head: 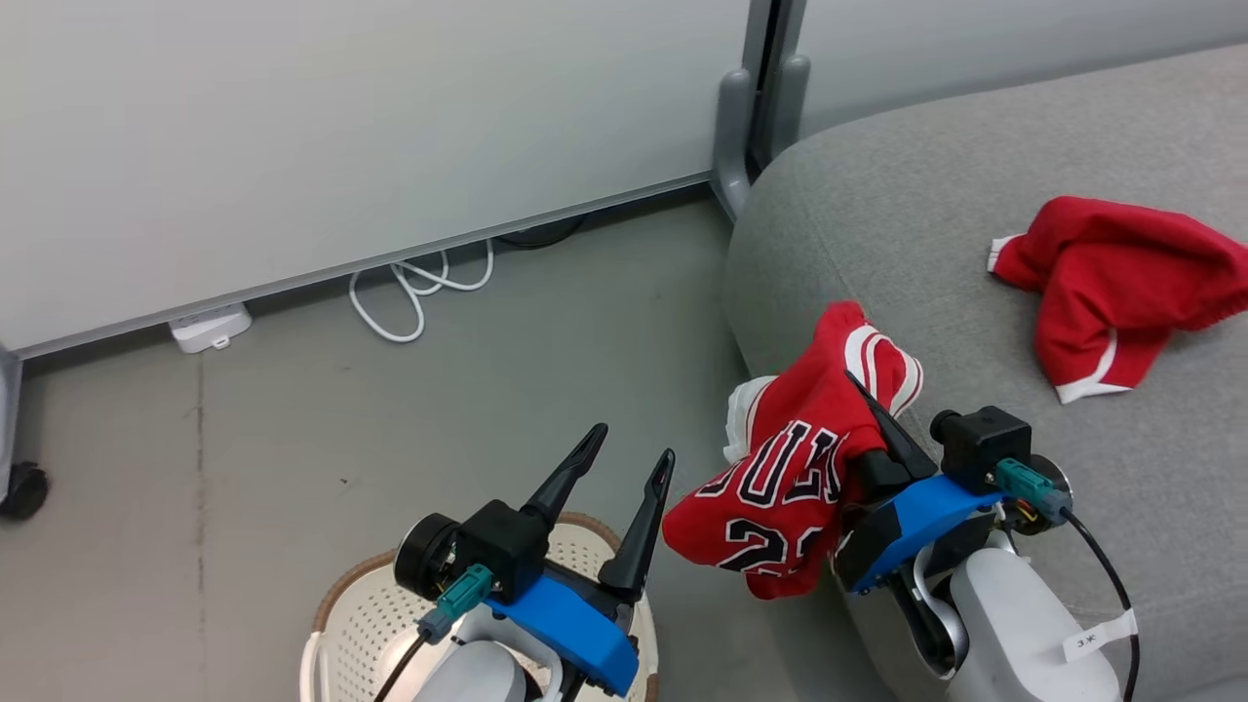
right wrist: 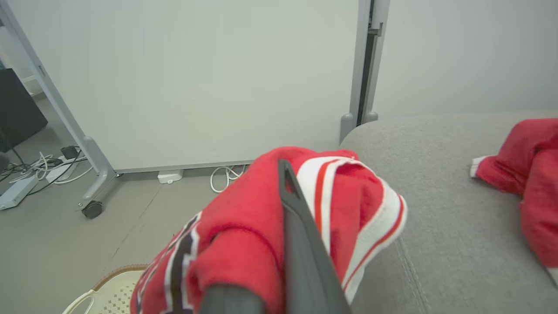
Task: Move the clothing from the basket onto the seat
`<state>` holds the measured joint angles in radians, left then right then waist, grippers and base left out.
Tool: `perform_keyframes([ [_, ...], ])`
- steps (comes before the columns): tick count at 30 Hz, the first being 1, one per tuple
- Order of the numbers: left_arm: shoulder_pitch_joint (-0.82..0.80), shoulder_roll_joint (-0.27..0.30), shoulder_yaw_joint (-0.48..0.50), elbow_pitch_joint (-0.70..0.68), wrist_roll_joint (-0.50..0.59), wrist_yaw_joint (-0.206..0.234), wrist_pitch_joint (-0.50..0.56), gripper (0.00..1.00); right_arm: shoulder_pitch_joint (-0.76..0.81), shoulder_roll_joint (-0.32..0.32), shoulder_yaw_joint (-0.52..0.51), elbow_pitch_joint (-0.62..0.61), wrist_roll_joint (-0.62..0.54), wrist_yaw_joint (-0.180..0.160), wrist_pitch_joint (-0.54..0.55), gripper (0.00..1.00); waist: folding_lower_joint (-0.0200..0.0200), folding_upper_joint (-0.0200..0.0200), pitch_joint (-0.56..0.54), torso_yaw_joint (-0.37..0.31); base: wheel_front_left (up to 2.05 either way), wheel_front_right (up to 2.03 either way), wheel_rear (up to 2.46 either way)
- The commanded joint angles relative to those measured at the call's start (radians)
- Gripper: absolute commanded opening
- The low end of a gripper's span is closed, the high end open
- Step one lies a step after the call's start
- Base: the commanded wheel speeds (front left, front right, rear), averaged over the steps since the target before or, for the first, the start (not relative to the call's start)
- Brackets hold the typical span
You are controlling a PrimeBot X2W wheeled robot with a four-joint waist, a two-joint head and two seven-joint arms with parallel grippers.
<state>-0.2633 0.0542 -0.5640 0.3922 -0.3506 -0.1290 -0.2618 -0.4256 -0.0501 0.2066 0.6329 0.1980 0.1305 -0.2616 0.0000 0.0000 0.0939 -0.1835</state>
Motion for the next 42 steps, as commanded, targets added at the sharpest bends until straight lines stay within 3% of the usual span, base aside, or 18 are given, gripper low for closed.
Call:
perform_keyframes([
  [1, -0.013, 0.001, 0.001, -0.002, -0.001, -0.002, -0.005, 1.00, -0.001, -0.001, -0.001, -0.007, 0.001, 0.001, -0.005, 0.00, 0.0000, 0.0000, 0.005, -0.038, 0.00, 0.00, 0.00],
  [25, -0.030, 0.024, -0.007, -0.002, 0.005, -0.002, -0.005, 1.00, 0.011, 0.000, 0.002, -0.027, 0.028, 0.001, -0.005, 0.00, 0.0000, 0.0000, 0.030, -0.292, 0.00, 0.00, 0.00],
  [42, -0.036, 0.037, -0.024, -0.001, 0.000, -0.002, -0.005, 1.00, 0.019, 0.000, -0.003, -0.034, 0.043, 0.001, -0.005, 0.00, 0.0000, 0.0000, 0.042, -0.335, 0.00, 0.00, 0.00],
])
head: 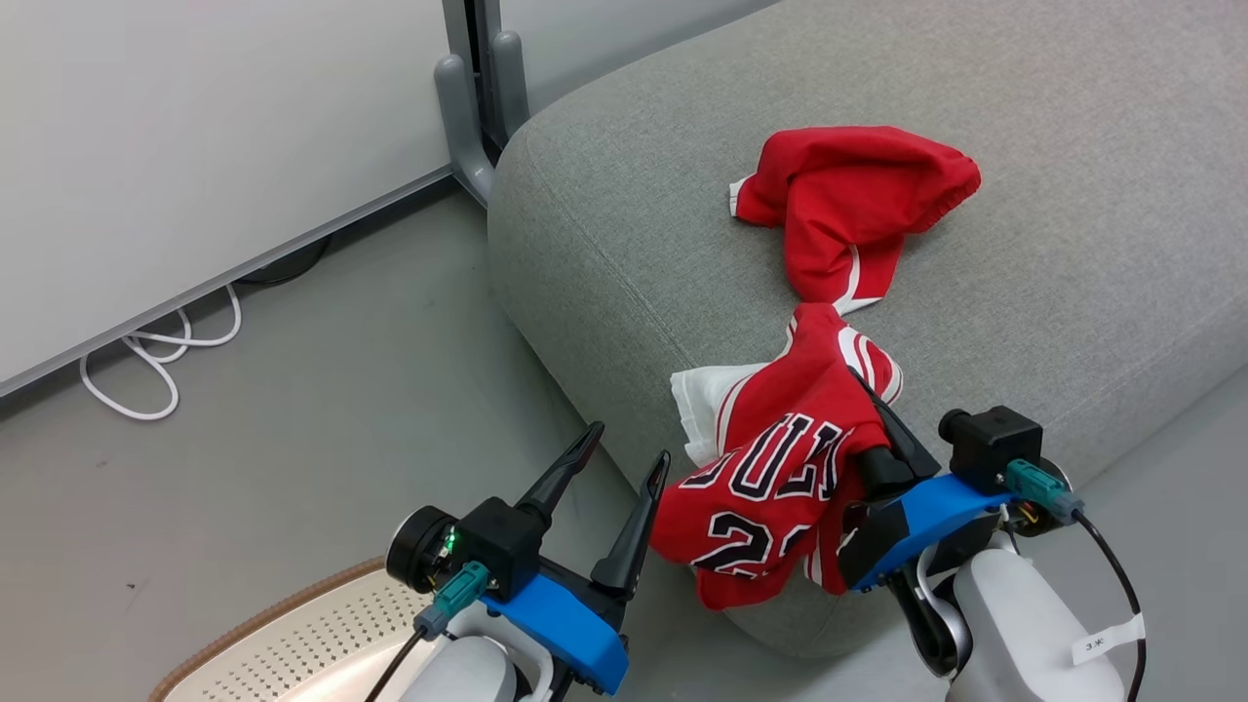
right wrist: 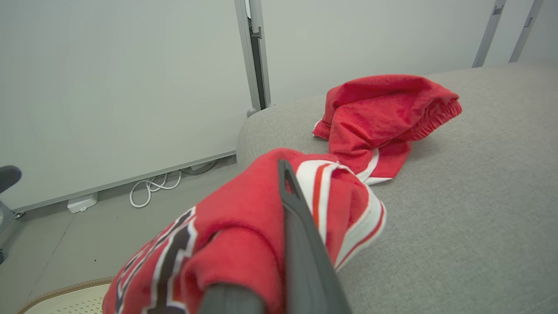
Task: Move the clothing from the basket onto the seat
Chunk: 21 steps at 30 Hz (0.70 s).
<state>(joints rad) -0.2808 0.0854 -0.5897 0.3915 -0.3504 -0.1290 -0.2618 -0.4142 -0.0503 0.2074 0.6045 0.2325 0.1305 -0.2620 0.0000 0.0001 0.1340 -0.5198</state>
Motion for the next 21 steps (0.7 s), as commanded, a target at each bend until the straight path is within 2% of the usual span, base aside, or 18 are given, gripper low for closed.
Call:
perform_keyframes([
  [1, -0.019, 0.007, 0.001, -0.001, 0.001, -0.002, -0.005, 1.00, 0.006, 0.000, -0.006, -0.006, 0.009, 0.001, -0.004, 0.00, 0.0000, -0.0001, 0.004, 0.003, 0.00, 0.00, 0.00],
  [7, -0.027, 0.025, 0.011, -0.011, 0.011, -0.002, -0.005, 1.00, -0.065, 0.000, -0.033, -0.009, 0.061, 0.001, -0.004, 0.00, 0.0000, -0.0001, 0.031, 0.007, 0.00, 0.00, 0.00],
  [13, -0.040, 0.043, 0.027, -0.031, 0.029, -0.002, -0.005, 1.00, -0.171, 0.000, -0.088, -0.010, 0.062, 0.001, -0.004, 0.00, 0.0000, -0.0001, 0.077, 0.009, 0.00, 0.00, 0.00],
  [18, -0.055, 0.075, 0.045, -0.055, 0.047, -0.002, -0.005, 1.00, -0.326, 0.000, -0.177, 0.010, 0.081, 0.001, -0.004, 0.00, 0.0000, -0.0001, 0.146, 0.007, 0.00, 0.00, 0.00],
  [21, -0.067, 0.103, 0.051, -0.078, 0.061, -0.002, -0.005, 1.00, -0.438, 0.000, -0.251, 0.012, 0.044, 0.001, -0.004, 0.00, 0.0000, -0.0001, 0.197, 0.007, 0.00, 0.00, 0.00],
])
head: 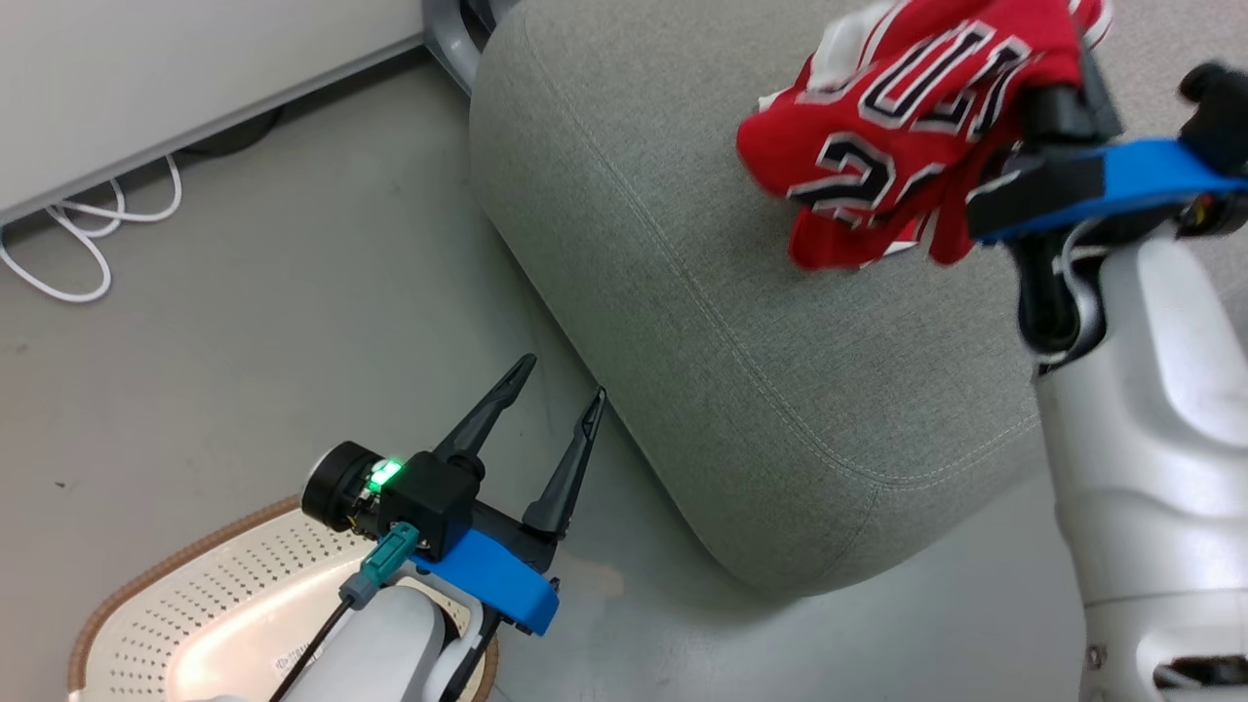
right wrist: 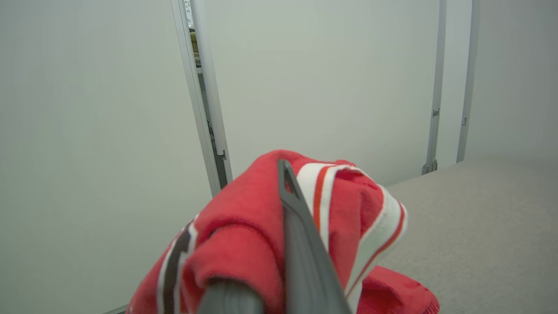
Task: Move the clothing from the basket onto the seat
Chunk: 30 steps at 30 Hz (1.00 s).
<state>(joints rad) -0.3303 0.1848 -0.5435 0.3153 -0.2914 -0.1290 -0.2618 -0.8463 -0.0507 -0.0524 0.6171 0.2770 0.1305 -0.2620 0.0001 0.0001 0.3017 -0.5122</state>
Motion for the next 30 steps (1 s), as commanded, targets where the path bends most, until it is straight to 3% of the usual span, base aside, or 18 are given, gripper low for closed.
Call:
perform_keyframes([
  [1, -0.018, 0.013, 0.005, -0.010, 0.006, -0.002, -0.005, 1.00, -0.036, 0.000, -0.017, 0.001, -0.022, 0.001, -0.004, 0.00, -0.0001, -0.0001, 0.044, 0.000, 0.00, 0.00, 0.00],
  [11, -0.061, 0.080, -0.002, -0.118, 0.042, -0.002, -0.005, 1.00, -0.235, -0.081, -0.247, -0.030, -0.150, 0.001, 0.017, 0.00, -0.0001, -0.0001, 0.184, 0.043, 0.00, 0.00, 0.00],
  [20, -0.088, 0.125, 0.007, -0.185, 0.063, -0.002, -0.005, 1.00, -0.182, -0.123, -0.423, 0.040, -0.210, 0.001, 0.011, 0.00, -0.0001, -0.0001, 0.278, 0.097, 0.00, 0.00, 0.00],
  [30, -0.089, 0.146, -0.011, -0.206, 0.073, -0.002, -0.005, 1.00, -0.147, -0.135, -0.501, 0.231, -0.207, 0.001, -0.001, 0.00, -0.0001, -0.0001, 0.319, 0.130, 0.00, 0.00, 0.00],
])
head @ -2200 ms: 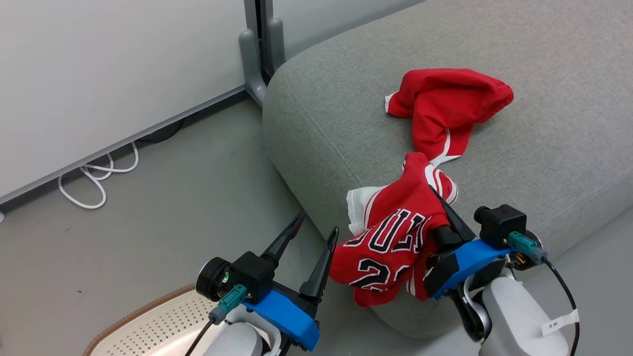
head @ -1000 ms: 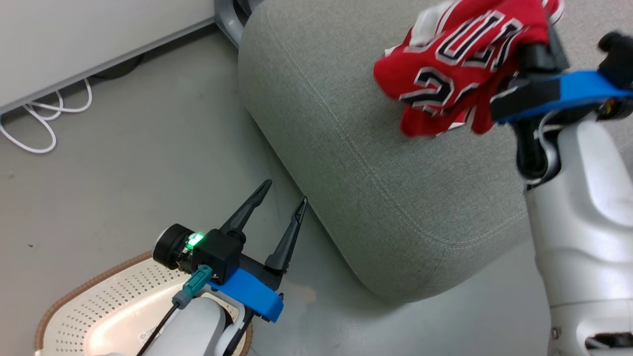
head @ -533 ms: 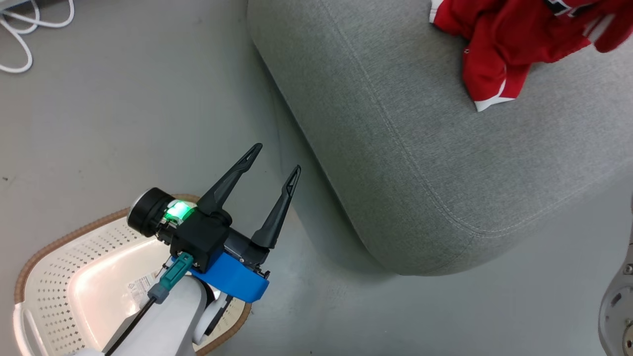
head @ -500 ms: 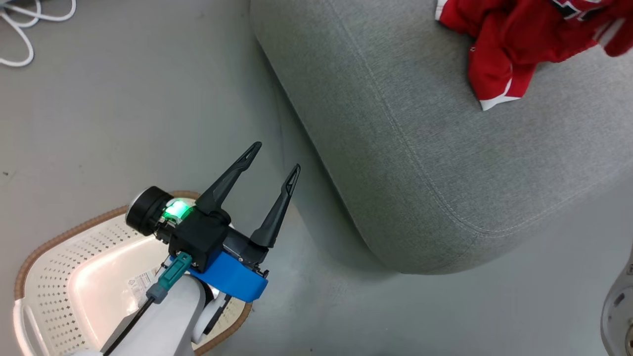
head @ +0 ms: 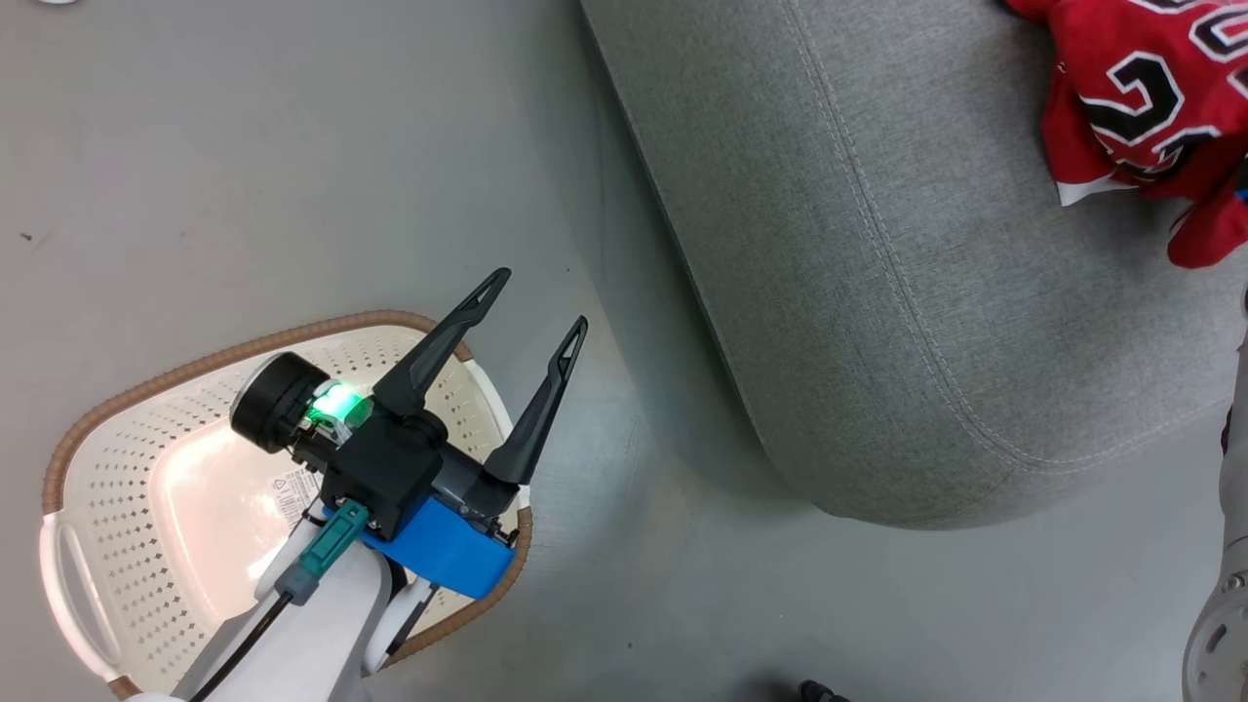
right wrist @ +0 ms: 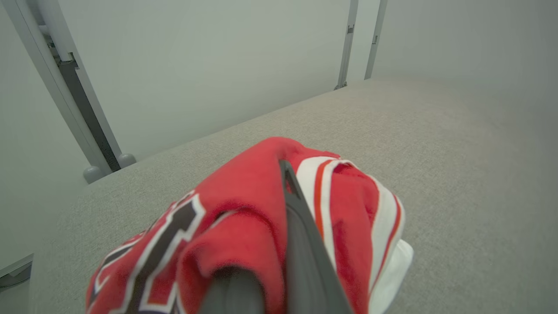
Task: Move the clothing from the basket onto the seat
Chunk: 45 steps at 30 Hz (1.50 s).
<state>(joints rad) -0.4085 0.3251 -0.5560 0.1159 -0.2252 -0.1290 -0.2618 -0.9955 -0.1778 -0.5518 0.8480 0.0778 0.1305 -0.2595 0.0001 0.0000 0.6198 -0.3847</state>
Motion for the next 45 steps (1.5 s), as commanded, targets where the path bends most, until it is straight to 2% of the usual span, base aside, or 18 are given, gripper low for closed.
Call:
perform_keyframes([
  [1, -0.011, 0.006, 0.000, -0.006, 0.007, -0.002, -0.005, 1.00, 0.002, -0.010, -0.006, 0.019, -0.016, 0.001, -0.004, 0.00, -0.0001, 0.0000, 0.001, 0.005, 0.00, 0.00, 0.00],
  [6, -0.013, 0.004, -0.002, -0.003, 0.000, -0.002, -0.005, 1.00, -0.006, -0.015, -0.025, 0.092, -0.056, 0.001, -0.006, 0.00, -0.0001, 0.0000, -0.001, 0.018, 0.00, 0.00, 0.00],
  [16, -0.014, -0.007, 0.008, 0.003, 0.003, -0.002, -0.005, 1.00, -0.011, 0.001, -0.048, 0.094, -0.110, 0.001, -0.007, 0.02, -0.0001, 0.0000, -0.012, 0.027, 0.00, 0.00, 0.00],
  [17, -0.015, -0.009, 0.008, 0.004, 0.004, -0.002, -0.005, 1.00, -0.007, 0.002, -0.050, 0.091, -0.114, 0.001, -0.007, 0.31, -0.0001, 0.0000, -0.013, 0.027, 0.00, 0.00, 0.00],
  [18, -0.015, -0.011, 0.007, 0.006, 0.005, -0.002, -0.005, 1.00, -0.004, 0.002, -0.051, 0.087, -0.117, 0.001, -0.007, 0.46, -0.0001, 0.0000, -0.016, 0.027, 0.00, 0.00, 0.00],
  [19, -0.016, -0.013, 0.004, 0.008, 0.006, -0.002, -0.005, 1.00, 0.000, 0.003, -0.053, 0.084, -0.122, 0.001, -0.007, 0.77, -0.0001, 0.0000, -0.018, 0.028, 0.00, 0.00, 0.00],
  [20, -0.017, -0.016, 0.001, 0.010, 0.006, -0.002, -0.005, 1.00, 0.004, 0.004, -0.054, 0.086, -0.126, 0.001, -0.007, 1.00, -0.0001, 0.0000, -0.022, 0.028, 0.00, 0.00, 0.00],
  [30, -0.011, -0.049, -0.018, 0.041, -0.019, -0.002, -0.005, 1.00, 0.044, -0.003, -0.051, 0.088, -0.151, 0.001, -0.007, 1.00, -0.0001, 0.0000, -0.080, 0.040, 0.00, 0.00, 0.00],
  [45, 0.043, -0.134, 0.007, 0.125, -0.071, -0.002, -0.005, 1.00, 0.208, 0.017, 0.036, 0.002, -0.162, 0.001, -0.006, 1.00, -0.0001, 0.0000, -0.238, 0.080, 0.00, 0.00, 0.00],
])
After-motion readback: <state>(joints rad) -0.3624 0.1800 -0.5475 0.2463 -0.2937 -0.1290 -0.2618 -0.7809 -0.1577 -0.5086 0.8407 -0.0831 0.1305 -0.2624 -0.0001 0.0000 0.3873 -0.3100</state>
